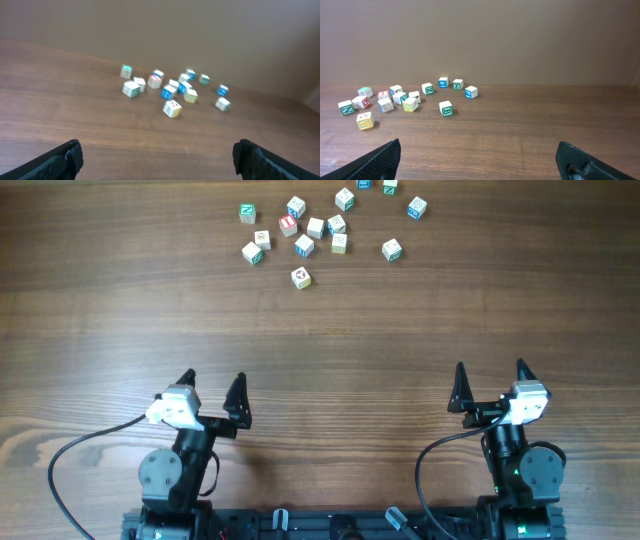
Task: Form a horizontal line
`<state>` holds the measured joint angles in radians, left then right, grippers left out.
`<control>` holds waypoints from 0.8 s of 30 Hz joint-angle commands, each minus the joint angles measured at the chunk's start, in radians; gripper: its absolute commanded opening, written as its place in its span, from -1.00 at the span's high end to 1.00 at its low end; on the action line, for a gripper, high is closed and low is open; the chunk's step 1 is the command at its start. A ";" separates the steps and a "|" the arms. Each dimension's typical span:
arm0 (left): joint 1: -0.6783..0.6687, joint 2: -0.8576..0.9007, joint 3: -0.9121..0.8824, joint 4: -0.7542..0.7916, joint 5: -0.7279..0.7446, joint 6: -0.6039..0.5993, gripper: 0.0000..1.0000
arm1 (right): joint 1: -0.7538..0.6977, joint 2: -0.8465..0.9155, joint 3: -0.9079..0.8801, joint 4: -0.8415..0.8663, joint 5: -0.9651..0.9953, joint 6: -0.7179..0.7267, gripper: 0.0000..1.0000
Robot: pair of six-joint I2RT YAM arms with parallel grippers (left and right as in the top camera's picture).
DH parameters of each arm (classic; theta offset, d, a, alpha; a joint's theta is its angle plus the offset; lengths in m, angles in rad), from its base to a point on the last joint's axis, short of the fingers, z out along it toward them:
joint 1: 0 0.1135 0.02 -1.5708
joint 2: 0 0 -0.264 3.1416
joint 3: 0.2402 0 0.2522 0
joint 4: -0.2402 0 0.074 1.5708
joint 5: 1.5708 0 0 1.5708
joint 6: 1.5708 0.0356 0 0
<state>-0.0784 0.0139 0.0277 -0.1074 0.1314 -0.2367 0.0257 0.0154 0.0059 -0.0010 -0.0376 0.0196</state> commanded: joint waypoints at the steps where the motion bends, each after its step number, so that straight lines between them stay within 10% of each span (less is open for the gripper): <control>1: 0.000 -0.006 0.067 -0.095 0.070 0.021 -1.00 | 0.005 -0.011 -0.001 0.001 -0.016 -0.017 -1.00; 24: 0.000 0.769 0.925 -0.753 0.285 0.021 -1.00 | 0.005 -0.011 -0.001 0.002 -0.016 -0.017 -0.99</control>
<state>-0.0784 0.6357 0.7765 -0.7399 0.3340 -0.2333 0.0257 0.0147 0.0059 -0.0010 -0.0376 0.0200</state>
